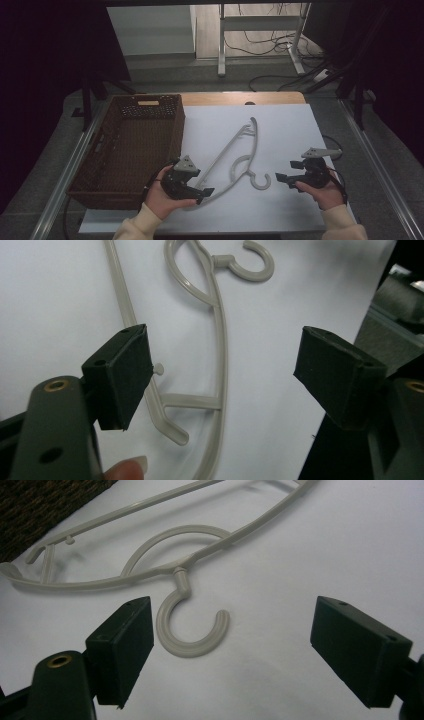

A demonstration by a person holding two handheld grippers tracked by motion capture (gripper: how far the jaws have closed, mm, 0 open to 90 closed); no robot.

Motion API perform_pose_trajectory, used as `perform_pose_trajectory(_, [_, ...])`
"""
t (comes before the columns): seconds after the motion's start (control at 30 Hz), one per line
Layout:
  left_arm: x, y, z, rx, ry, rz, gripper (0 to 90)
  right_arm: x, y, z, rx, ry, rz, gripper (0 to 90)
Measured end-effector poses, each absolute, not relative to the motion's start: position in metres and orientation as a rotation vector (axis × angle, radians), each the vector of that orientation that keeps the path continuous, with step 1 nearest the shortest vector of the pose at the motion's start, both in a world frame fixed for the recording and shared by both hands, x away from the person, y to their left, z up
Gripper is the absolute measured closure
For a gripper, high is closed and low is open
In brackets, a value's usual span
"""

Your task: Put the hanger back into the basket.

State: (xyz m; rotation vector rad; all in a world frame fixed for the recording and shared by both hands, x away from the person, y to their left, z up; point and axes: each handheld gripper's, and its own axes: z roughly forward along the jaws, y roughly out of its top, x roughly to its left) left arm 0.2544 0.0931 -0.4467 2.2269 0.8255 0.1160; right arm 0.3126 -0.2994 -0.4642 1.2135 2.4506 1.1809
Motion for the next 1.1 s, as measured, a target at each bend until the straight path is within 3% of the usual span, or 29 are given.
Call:
perform_pose_trajectory(0.5, [0.262, 0.057, -0.456, 2.268, 0.783, 0.049, 23.7, 0.313, -0.299, -0.465, 1.219, 2.453, 1.181, 17.2])
perform_pose_trajectory(1.1, [0.288, 0.03, -0.484, 2.319, 0.826, -0.032, 30.3, 0.313, -0.298, -0.467, 1.219, 2.46, 1.165, 17.3])
